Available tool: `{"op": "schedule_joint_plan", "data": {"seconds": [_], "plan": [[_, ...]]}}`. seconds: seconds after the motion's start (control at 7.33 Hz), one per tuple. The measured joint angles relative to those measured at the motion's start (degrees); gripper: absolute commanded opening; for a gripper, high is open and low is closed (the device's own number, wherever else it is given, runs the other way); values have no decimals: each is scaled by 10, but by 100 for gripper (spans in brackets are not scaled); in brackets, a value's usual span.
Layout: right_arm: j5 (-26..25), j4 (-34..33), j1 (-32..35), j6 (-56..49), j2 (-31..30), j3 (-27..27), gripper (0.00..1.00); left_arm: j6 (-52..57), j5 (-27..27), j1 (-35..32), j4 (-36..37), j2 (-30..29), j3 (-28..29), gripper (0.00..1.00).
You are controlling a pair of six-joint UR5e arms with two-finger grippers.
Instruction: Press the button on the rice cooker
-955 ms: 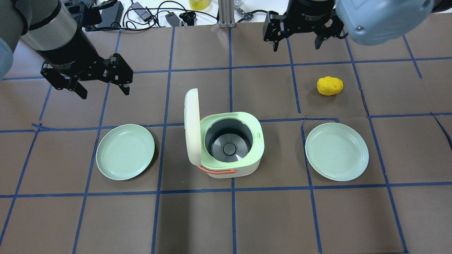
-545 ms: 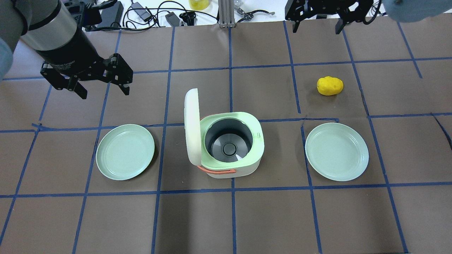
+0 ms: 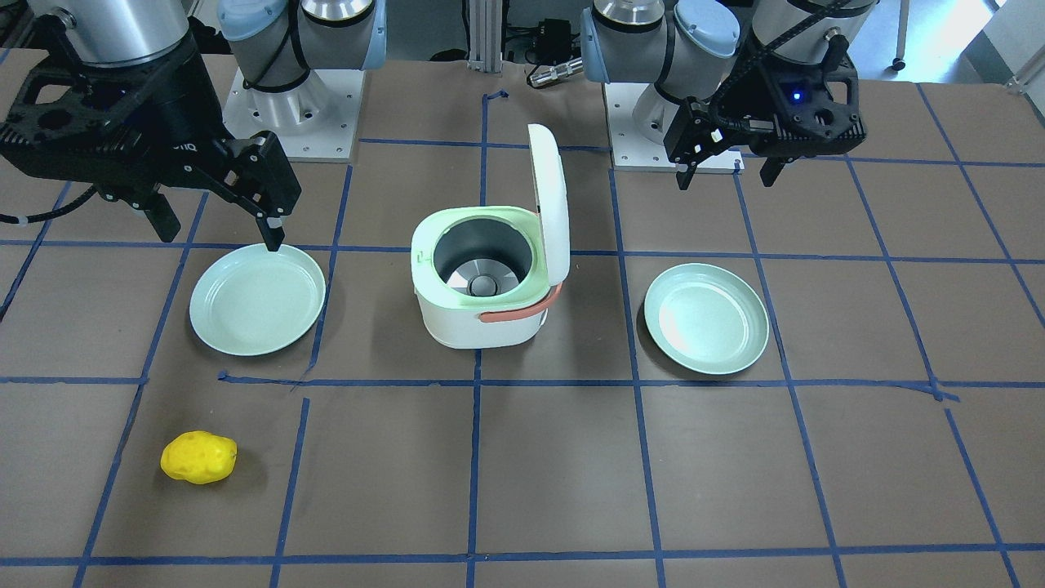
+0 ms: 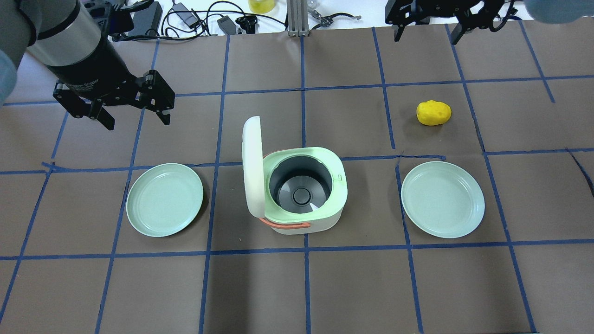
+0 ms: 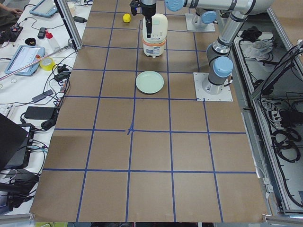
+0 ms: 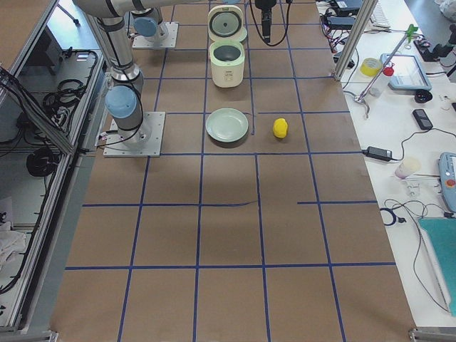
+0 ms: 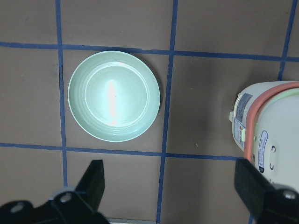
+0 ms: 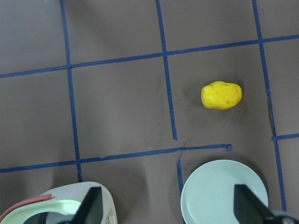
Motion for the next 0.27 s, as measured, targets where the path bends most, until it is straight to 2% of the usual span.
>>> {"op": "schedule_joint_plan", "data": {"seconds": [0.27], "plan": [[2,1,1,0,-4,5,100,-1,0,0,0,0,0,100]]}}
